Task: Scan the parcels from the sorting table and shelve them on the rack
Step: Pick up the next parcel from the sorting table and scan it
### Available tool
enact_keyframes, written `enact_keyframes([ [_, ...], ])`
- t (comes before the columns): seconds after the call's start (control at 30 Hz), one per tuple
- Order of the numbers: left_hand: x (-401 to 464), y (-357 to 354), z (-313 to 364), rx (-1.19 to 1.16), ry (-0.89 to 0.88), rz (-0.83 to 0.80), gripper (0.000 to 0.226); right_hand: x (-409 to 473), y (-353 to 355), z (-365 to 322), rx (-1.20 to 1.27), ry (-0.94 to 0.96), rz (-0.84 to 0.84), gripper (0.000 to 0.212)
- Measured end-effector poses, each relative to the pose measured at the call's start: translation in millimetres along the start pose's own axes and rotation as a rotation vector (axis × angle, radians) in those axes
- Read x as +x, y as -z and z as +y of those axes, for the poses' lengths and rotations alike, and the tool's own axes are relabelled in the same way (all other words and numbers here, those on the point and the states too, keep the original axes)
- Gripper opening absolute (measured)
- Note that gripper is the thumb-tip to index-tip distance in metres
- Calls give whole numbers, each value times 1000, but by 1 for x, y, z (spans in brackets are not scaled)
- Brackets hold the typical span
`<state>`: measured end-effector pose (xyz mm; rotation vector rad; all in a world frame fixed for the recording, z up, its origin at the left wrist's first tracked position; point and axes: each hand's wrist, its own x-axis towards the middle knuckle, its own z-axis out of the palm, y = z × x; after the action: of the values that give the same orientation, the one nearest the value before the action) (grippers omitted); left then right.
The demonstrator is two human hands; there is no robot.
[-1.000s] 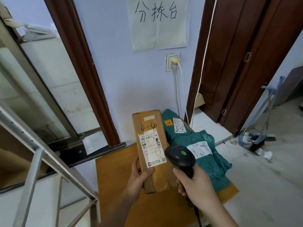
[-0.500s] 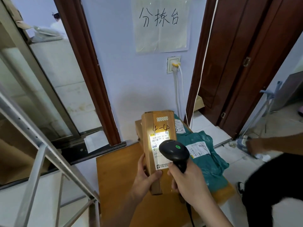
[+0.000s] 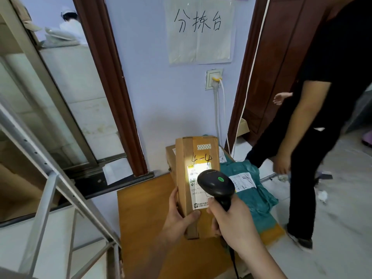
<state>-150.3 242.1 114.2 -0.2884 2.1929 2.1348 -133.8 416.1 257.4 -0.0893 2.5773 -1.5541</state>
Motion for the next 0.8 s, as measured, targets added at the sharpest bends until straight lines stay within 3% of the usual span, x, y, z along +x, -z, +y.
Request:
enact_keyframes([
  [0.17,-4,3,-4,35,-35,1,107,-4,-3,-1,-28,15,1,20],
  [0.8,-21,27,-19,10,-63,1,124,-27,-28,-17,36,-68,30,17],
])
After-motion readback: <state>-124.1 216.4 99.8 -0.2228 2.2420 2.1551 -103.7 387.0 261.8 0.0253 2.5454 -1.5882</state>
